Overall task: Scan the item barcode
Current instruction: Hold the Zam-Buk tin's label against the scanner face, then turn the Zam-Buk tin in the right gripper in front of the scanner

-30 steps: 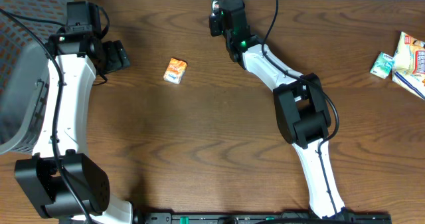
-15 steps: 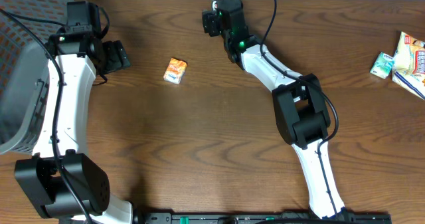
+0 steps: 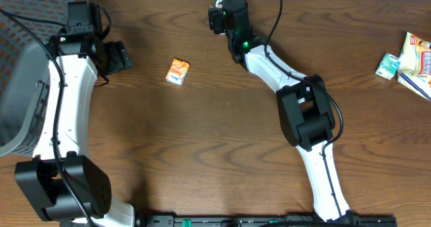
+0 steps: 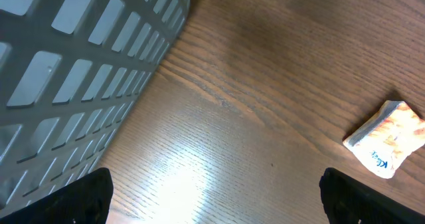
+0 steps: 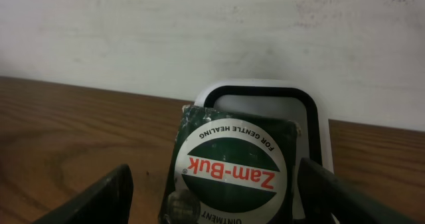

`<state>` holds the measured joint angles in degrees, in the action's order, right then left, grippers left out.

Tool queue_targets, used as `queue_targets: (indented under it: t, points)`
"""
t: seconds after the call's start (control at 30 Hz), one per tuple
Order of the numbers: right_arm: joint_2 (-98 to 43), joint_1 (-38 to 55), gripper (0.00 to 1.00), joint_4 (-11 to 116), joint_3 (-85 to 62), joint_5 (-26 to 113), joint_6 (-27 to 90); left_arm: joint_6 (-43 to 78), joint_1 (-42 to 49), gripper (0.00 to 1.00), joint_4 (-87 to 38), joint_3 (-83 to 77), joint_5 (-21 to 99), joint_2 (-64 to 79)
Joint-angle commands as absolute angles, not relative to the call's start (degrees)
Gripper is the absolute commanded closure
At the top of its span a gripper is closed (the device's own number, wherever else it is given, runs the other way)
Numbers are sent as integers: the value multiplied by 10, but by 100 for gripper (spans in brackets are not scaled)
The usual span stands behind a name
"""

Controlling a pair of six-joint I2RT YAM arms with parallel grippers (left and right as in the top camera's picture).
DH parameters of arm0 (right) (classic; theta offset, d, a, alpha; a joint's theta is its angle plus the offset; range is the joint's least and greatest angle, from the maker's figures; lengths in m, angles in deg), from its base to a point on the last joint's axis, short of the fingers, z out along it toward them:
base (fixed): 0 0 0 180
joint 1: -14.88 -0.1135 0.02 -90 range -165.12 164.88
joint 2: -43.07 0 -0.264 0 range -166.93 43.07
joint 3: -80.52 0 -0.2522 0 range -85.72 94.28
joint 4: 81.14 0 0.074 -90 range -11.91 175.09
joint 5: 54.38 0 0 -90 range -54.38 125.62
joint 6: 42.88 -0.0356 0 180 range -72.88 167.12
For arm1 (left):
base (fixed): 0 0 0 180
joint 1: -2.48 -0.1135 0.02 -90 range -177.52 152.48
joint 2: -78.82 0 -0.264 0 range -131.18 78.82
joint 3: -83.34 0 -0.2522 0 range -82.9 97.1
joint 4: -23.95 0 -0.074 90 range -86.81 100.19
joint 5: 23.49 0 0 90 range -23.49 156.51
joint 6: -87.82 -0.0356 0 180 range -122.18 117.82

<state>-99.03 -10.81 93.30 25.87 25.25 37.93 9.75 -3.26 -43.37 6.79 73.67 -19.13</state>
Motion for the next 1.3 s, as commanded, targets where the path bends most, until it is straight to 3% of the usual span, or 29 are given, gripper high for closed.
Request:
queue_targets:
  t: [0.0, 0.1, 0.27, 0.93, 1.27]
  points:
    - [-1002, -111, 27, 932, 259, 240, 377, 92, -34, 3, -435, 65, 735, -197]
    - [-1002, -112, 40, 933, 259, 242, 377, 92, -34, 2, -435, 65, 735, -197]
    - [-1002, -112, 46, 920, 259, 242, 377, 92, -34, 3, -435, 65, 735, -197]
    - [-996, -120, 57, 850, 259, 242, 377, 92, -34, 3, -435, 65, 735, -197]
    - [-966, -135, 55, 709, 259, 242, 377, 92, -34, 3, -435, 65, 735, -197]
